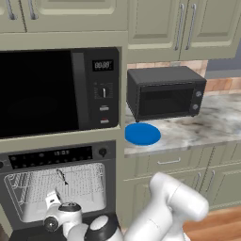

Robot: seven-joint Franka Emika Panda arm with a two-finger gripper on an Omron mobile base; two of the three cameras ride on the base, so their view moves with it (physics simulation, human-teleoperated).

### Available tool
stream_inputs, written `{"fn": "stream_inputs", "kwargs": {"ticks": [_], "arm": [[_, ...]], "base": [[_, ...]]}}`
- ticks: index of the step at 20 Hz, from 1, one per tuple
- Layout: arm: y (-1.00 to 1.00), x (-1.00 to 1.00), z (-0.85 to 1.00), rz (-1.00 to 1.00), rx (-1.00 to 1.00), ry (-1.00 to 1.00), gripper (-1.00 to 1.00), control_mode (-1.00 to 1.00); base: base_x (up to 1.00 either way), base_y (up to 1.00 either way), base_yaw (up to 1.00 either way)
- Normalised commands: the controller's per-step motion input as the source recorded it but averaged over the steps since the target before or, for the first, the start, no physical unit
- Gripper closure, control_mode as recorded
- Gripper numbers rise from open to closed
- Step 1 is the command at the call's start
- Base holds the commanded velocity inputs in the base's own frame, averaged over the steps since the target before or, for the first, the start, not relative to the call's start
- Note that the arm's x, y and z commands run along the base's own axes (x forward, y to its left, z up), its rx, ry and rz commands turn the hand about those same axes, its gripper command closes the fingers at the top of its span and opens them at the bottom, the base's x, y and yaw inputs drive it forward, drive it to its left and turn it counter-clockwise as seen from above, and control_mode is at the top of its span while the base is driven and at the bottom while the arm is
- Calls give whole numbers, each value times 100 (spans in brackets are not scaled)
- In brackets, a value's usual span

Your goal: Take the fish from the oven and place it on the plate on the counter.

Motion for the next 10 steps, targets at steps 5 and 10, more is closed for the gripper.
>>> {"fn": "stream_inputs", "kwargs": {"ticks": [5, 10], "arm": [[9, 6, -40, 1, -20, 2, -100, -100], [6, 17, -17, 14, -23, 10, -100, -100]], "base": [[0, 0, 0], [0, 0, 0]]}}
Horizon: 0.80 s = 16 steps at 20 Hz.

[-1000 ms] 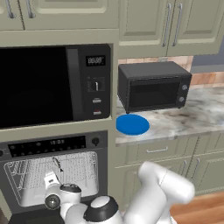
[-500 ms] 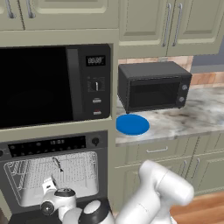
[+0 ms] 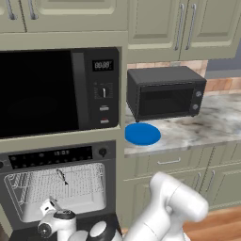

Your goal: Take the fish from the oven and place it on the plate on the counter.

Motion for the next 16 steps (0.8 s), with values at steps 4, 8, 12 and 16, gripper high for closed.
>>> {"fn": "stream_inputs", "kwargs": {"ticks": [4, 8, 12, 16], "arm": [[0, 26, -14, 25, -21, 10, -100, -100], [0, 55, -27, 21, -16, 7, -100, -100], [0, 62, -32, 11, -9, 0, -100, -100], [0, 54, -51, 2, -8, -4, -100, -100]], "base": [[0, 0, 0], [0, 0, 0], [0, 0, 0], [0, 0, 0]]}}
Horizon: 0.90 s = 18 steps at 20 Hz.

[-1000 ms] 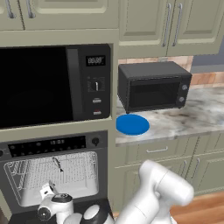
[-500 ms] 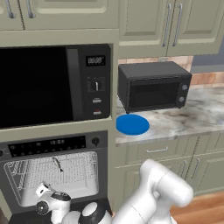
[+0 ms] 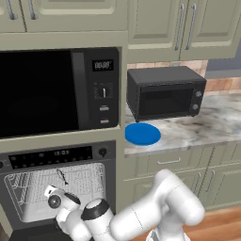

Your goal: Take the fish from the oven and place it on the plate on the counter.

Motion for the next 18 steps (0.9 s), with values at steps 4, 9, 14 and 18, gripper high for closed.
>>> {"fn": "stream_inputs", "kwargs": {"ticks": [4, 9, 14, 18], "arm": [[0, 9, -92, 0, -5, -6, -100, -100], [4, 0, -98, 0, -3, -14, -100, -100], [5, -8, -95, 0, -5, -18, -100, -100], [4, -33, -100, 0, -9, -17, -100, -100]], "base": [[0, 0, 0], [0, 0, 0], [0, 0, 0], [0, 0, 0]]}}
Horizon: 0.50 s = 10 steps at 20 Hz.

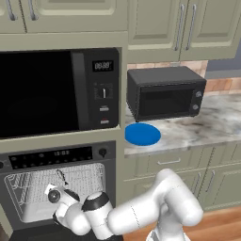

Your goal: Take the fish from the oven and place it on the plate on the counter.

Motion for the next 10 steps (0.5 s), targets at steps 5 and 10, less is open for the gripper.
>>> {"fn": "stream_inputs", "kwargs": {"ticks": [5, 10], "arm": [[5, -42, -100, 2, -15, -18, -100, -100], [11, -62, -100, 9, -18, -2, -100, -100]], "base": [[0, 0, 0], [0, 0, 0]]}}
